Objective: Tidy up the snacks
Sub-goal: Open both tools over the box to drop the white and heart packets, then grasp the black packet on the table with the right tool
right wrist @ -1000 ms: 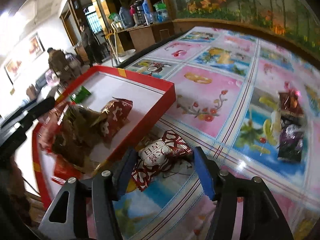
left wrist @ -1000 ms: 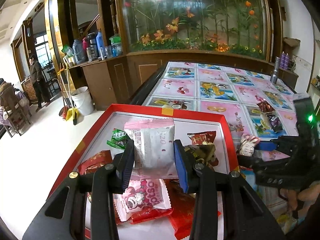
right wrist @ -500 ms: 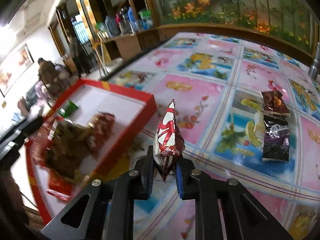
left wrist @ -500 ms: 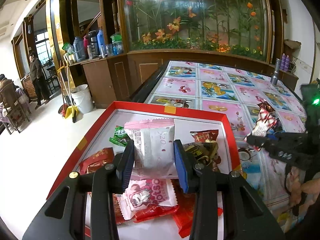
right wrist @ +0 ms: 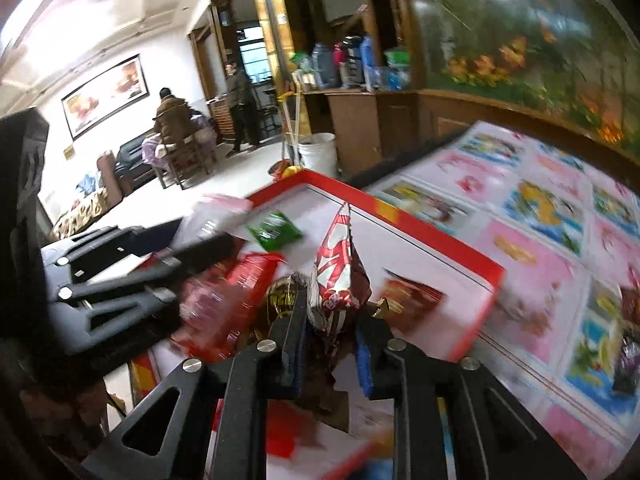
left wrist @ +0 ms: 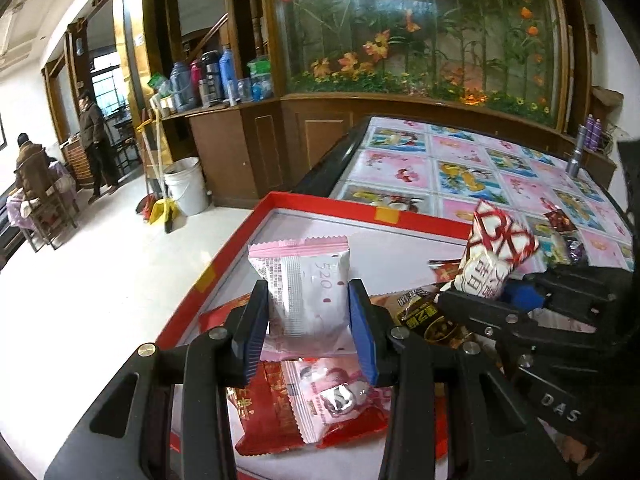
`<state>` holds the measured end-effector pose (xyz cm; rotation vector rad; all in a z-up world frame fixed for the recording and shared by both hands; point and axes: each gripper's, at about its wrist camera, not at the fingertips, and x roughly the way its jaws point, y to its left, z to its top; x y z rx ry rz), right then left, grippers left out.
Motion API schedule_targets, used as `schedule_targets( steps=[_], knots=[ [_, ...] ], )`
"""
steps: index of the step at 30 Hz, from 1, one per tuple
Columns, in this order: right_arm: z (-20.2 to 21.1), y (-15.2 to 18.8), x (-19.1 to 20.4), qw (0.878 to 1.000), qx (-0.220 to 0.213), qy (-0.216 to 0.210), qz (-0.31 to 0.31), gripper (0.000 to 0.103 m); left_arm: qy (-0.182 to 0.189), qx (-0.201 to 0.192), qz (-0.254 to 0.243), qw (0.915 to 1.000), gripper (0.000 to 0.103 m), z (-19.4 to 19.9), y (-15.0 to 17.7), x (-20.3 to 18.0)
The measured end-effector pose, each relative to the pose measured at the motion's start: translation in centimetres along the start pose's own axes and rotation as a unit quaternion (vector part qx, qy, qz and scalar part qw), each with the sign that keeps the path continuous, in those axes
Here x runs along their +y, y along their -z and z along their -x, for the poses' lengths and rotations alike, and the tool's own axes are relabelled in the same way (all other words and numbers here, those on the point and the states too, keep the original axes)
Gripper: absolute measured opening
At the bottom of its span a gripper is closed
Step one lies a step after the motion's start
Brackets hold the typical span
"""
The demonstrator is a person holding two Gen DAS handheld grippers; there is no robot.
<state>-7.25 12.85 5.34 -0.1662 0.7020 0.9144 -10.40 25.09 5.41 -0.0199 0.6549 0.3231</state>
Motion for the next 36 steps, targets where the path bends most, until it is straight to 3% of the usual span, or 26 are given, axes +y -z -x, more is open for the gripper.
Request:
schedule_targets(
  steps=[2, 4, 6, 8, 13, 19, 22, 27, 31, 36],
  knots=[
    [0.2, -0.5, 0.6, 1.0, -0.002, -0.006, 0.007, 0.029, -0.011, 0.001, 0.002, 0.9999, 0.041, 0.0, 0.0, 0.3],
    [1.1, -0.7, 0.4, 1.0, -0.016, -0.012, 0.006, 0.05, -0.024, 0.0, 0.005, 0.9997, 0.054, 0.0, -0.1, 0.4],
    [2.2, -0.8, -0.7, 0.999, -0.034, -0.009, -0.004, 0.055, -0.037, -0.008, 0.008, 0.9993, 0.07, 0.2, -0.1, 0.5],
    [3.3, -0.9, -2.7, 0.999, -0.046, 0.002, -0.023, 0.057, -0.042, -0.013, 0.007, 0.999, 0.075, 0.4, -0.2, 0.3],
    [5.7, -0.5, -9.3, 0.992, -0.064, 0.069, -0.082, 0.062, -0.043, -0.01, -0.012, 0.9989, 0.077, 0.3, -0.4, -1.0],
    [9.5, 2.0, -18.3, 0.97, -0.097, 0.133, -0.179, 0.069, -0.048, -0.009, -0.03, 0.9984, 0.077, 0.6, -0.9, -2.8],
    [10.4, 3.3, -21.7, 0.957, -0.081, 0.168, -0.221, 0.072, -0.05, -0.012, -0.039, 0.9979, 0.079, 0.9, -1.2, -3.8],
    [8.9, 4.8, -24.3, 0.943, -0.004, 0.233, -0.237, 0.073, -0.048, -0.019, -0.056, 0.9971, 0.083, 1.4, -1.5, -5.8],
    [7.4, 5.6, -25.0, 0.938, 0.038, 0.236, -0.252, 0.072, -0.044, -0.019, -0.079, 0.9957, 0.083, 1.6, -1.6, -7.5],
    [6.1, 5.8, -24.5, 0.937, 0.061, 0.257, -0.23, 0.071, -0.037, -0.02, -0.093, 0.9947, 0.083, 1.9, -1.7, -8.8]
  ],
)
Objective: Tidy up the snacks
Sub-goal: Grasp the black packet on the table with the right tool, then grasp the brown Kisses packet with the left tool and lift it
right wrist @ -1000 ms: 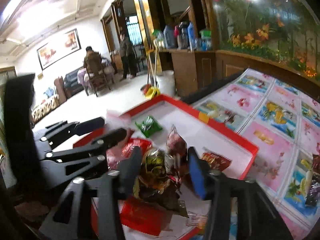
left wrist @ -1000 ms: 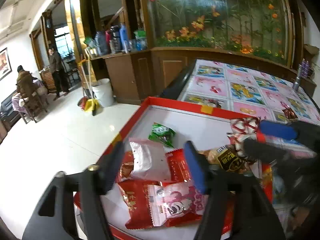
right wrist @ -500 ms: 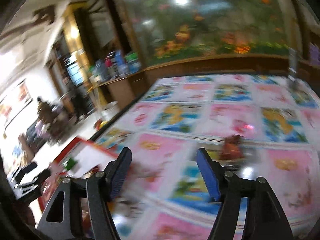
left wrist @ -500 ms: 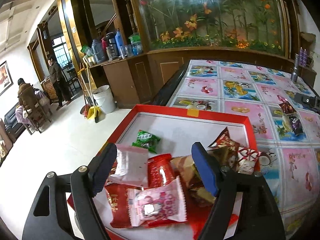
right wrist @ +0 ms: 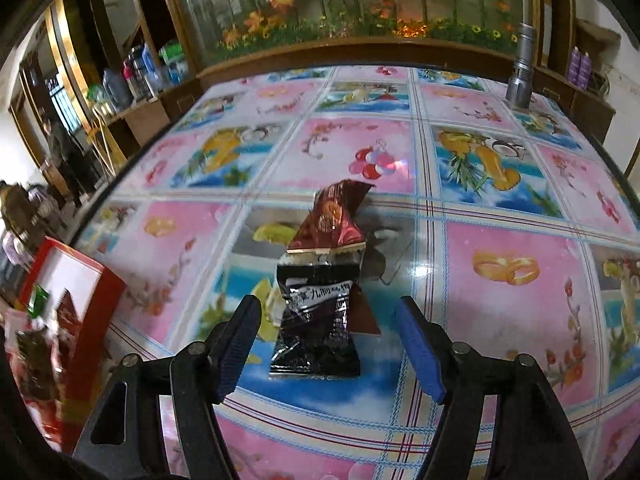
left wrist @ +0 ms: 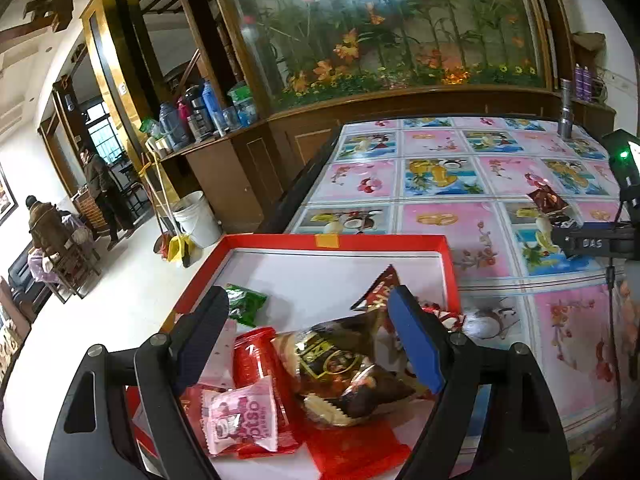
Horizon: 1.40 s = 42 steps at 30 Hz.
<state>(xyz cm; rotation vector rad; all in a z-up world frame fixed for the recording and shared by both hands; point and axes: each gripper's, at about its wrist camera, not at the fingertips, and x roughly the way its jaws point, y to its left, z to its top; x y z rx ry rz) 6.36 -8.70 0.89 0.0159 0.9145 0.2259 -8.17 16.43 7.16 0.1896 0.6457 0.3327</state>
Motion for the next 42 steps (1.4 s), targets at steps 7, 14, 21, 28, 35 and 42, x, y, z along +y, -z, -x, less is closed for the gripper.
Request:
schedule_targets(
  steps=[7, 14, 21, 28, 35, 42],
  knots=[
    [0.0, 0.4, 0.8, 0.998, -0.011, 0.042, 0.046, 0.04, 0.024, 0.005, -0.013, 0.9996, 0.083, 0.3, -0.9, -1.1],
    [0.4, -0.1, -3.1, 0.999, -0.011, 0.027, 0.04, 0.027, 0.084, -0.004, -0.035, 0.9959, 0.083, 1.4, -4.1, -3.8],
    [1.2, -0.5, -9.9, 1.0, -0.005, 0.01, -0.023, 0.026, 0.159, 0.026, -0.066, 0.9848, 0.083, -0.8, -7.3, -11.4],
    [1.3, -0.7, -11.8, 0.998, -0.005, -0.026, -0.057, 0.025, 0.186, 0.067, -0.055, 0.9788, 0.082, -5.6, -10.2, -18.7],
    [1.1, -0.8, -12.3, 0.996, -0.004, -0.046, -0.08, 0.025, 0.182, 0.105, -0.05, 0.9764, 0.082, -10.1, -11.0, -24.0],
    [1.1, -0.8, -12.0, 0.996, -0.004, -0.044, -0.077, 0.025, 0.191, 0.118, -0.041, 0.9736, 0.071, -12.3, -9.6, -25.2]
  ],
)
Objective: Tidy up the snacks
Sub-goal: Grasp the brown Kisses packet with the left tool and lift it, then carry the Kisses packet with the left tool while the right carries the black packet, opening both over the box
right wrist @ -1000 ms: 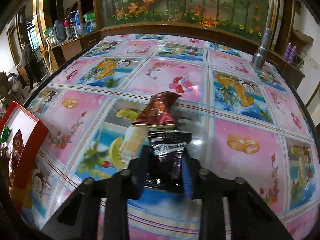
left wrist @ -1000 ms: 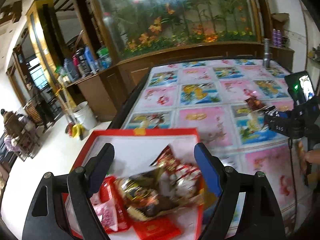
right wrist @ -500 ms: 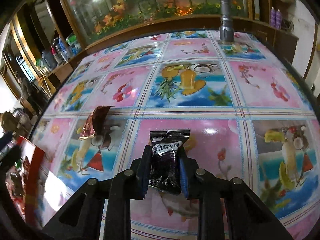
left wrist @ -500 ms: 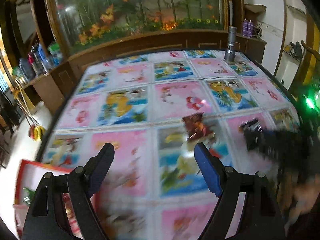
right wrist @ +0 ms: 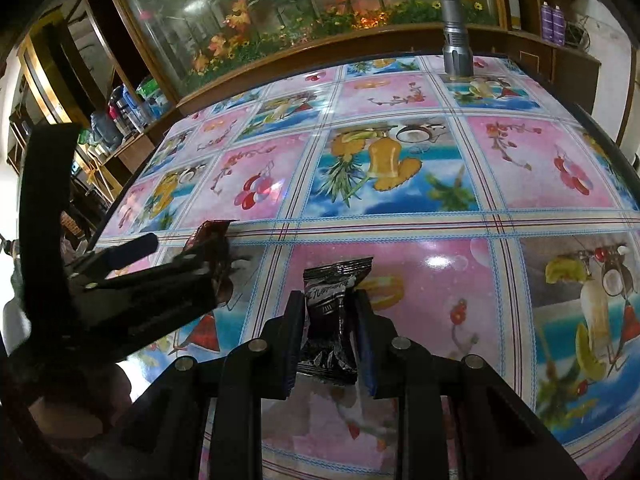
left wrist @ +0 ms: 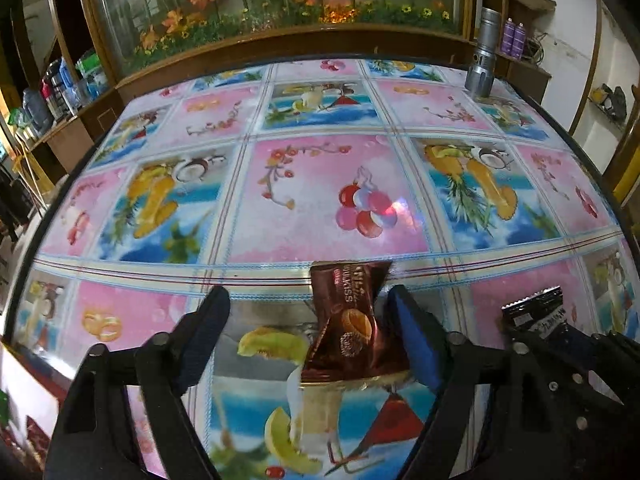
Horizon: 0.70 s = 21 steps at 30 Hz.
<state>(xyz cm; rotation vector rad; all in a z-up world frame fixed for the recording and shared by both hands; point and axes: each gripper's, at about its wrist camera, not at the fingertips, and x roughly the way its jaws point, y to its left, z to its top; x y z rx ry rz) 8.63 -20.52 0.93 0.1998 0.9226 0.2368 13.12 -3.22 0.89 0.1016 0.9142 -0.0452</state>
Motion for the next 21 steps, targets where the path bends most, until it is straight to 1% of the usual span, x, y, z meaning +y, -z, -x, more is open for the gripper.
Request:
schedule_targets(
  steps=[1, 2, 3, 4, 6, 10, 13, 15, 21],
  knots=[
    [0.0, 0.0, 0.1, 1.0, 0.0, 0.001, 0.001, 0.025, 0.01, -0.003, 0.007, 0.9999, 0.065, -0.1, 0.0, 0.2],
    [-0.1, 0.0, 0.1, 1.0, -0.001, 0.001, 0.002, 0.025, 0.022, -0.007, 0.01, 0.9997, 0.052, -0.2, -0.1, 0.3],
    [-0.1, 0.0, 0.2, 1.0, -0.001, 0.002, 0.003, 0.026, 0.024, -0.01, 0.006, 0.9997, 0.04, -0.1, -0.1, 0.2],
    [-0.1, 0.0, 0.2, 1.0, -0.002, 0.002, 0.003, 0.025, 0.023, -0.012, -0.004, 0.9997, 0.034, 0.0, 0.0, 0.0],
    [-0.1, 0.1, 0.2, 1.0, -0.002, 0.001, 0.002, 0.025, 0.023, -0.015, -0.018, 0.9995, 0.032, 0.3, 0.3, -0.3],
    [-0.1, 0.1, 0.2, 1.0, -0.002, 0.003, 0.005, 0.025, 0.032, -0.012, -0.02, 0.9992, 0.03, 1.1, 1.2, 0.2],
    [0.0, 0.0, 0.1, 1.0, 0.0, -0.003, 0.001, 0.024, 0.043, -0.007, -0.015, 0.9989, 0.026, 2.4, 2.3, 1.0],
    [0.0, 0.0, 0.1, 1.0, 0.001, -0.018, -0.004, 0.024, 0.049, -0.011, -0.012, 0.9987, 0.023, 3.6, 3.3, 1.5],
    [0.8, 0.1, 1.2, 0.997, -0.01, -0.071, 0.01, 0.023, 0.06, -0.027, -0.012, 0.9978, 0.023, 7.4, 6.4, 2.8]
  ],
)
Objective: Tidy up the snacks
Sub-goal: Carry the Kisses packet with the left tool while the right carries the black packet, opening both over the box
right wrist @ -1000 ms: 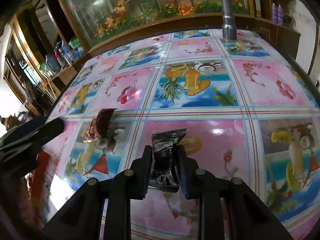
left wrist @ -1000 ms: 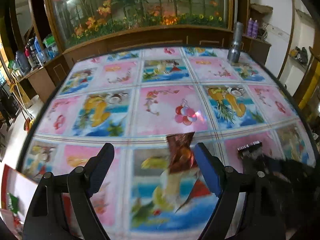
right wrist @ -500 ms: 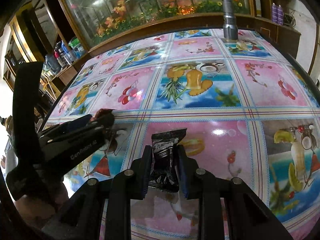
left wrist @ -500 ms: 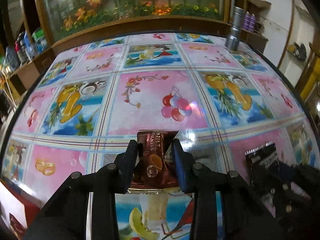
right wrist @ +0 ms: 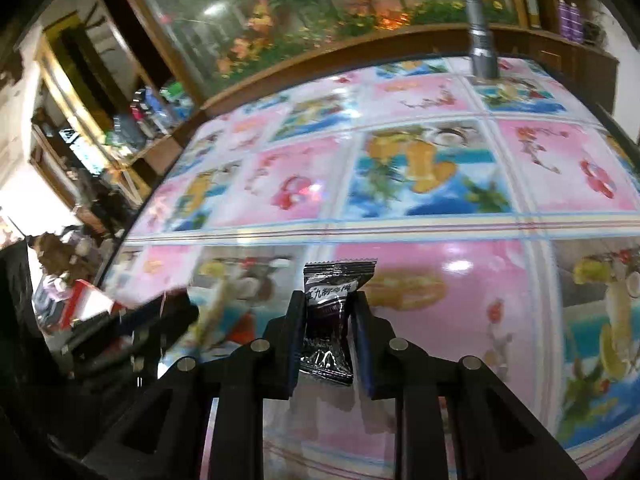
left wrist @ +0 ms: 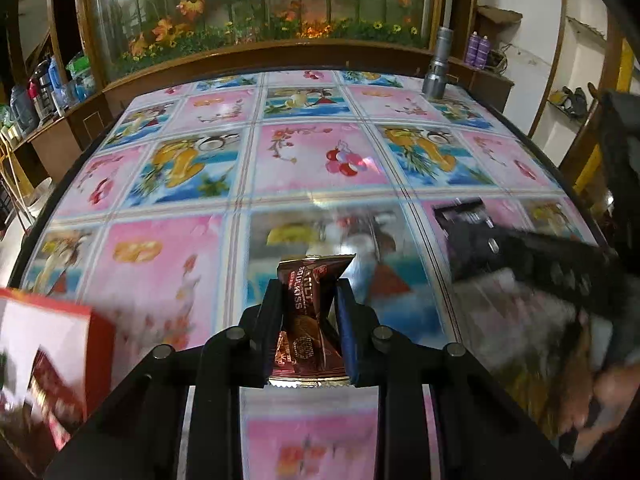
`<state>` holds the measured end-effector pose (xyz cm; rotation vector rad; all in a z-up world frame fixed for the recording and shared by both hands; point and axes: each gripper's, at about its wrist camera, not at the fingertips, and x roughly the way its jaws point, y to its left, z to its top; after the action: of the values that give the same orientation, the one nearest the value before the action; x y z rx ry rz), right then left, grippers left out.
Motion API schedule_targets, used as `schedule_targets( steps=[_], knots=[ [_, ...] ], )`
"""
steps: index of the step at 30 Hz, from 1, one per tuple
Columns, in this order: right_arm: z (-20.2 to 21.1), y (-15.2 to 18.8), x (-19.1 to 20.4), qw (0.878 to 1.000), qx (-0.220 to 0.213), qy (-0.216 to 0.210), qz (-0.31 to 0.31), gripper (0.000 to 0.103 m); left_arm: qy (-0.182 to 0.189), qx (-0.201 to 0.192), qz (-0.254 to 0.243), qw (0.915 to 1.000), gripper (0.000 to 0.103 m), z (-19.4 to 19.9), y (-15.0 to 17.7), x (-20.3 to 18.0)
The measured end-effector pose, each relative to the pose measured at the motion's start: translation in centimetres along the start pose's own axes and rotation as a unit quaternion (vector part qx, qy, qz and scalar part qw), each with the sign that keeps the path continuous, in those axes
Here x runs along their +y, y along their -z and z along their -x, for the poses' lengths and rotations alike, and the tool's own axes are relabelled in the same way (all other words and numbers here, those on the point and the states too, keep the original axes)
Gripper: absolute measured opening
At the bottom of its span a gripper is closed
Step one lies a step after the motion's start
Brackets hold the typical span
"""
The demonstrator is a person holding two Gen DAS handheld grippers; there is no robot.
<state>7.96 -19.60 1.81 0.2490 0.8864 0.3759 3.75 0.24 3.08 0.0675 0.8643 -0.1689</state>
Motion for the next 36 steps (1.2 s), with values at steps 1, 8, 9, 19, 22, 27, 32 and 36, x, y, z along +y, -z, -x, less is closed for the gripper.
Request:
schedule_targets(
  steps=[1, 8, 9, 19, 22, 27, 32, 36],
  knots=[
    [0.1, 0.1, 0.3, 1.0, -0.003, -0.007, 0.005, 0.023, 0.005, 0.0, 0.001, 1.0, 0.023, 0.5, 0.4, 0.2],
    [0.3, 0.4, 1.9, 0.999, -0.014, -0.025, 0.017, 0.023, 0.012, -0.027, 0.017, 0.9994, 0.023, 5.9, 3.4, 2.8],
    [0.4, 0.5, 2.2, 0.999, -0.017, -0.035, 0.018, 0.023, 0.011, -0.036, 0.022, 0.999, 0.023, 7.0, 3.7, 3.4],
    [1.2, 4.1, 14.8, 0.978, -0.033, -0.169, 0.119, 0.023, -0.074, -0.097, 0.069, 0.9901, 0.023, 13.7, 6.7, 11.2],
    [0.7, 5.3, 19.0, 0.968, -0.028, -0.21, 0.136, 0.023, -0.112, -0.105, 0.083, 0.9846, 0.024, 14.5, 7.6, 13.8],
    [-0.9, 6.9, 25.0, 0.954, -0.008, -0.253, 0.159, 0.023, -0.166, -0.113, 0.101, 0.9743, 0.024, 15.6, 9.2, 17.6],
    [-2.7, 9.0, 29.5, 0.945, 0.014, -0.26, 0.195, 0.023, -0.183, -0.1, 0.124, 0.9701, 0.024, 15.5, 10.9, 20.4],
    [-3.5, 10.5, 31.6, 0.942, 0.027, -0.248, 0.223, 0.026, -0.182, -0.084, 0.135, 0.9703, 0.024, 14.6, 11.8, 21.4]
  ],
)
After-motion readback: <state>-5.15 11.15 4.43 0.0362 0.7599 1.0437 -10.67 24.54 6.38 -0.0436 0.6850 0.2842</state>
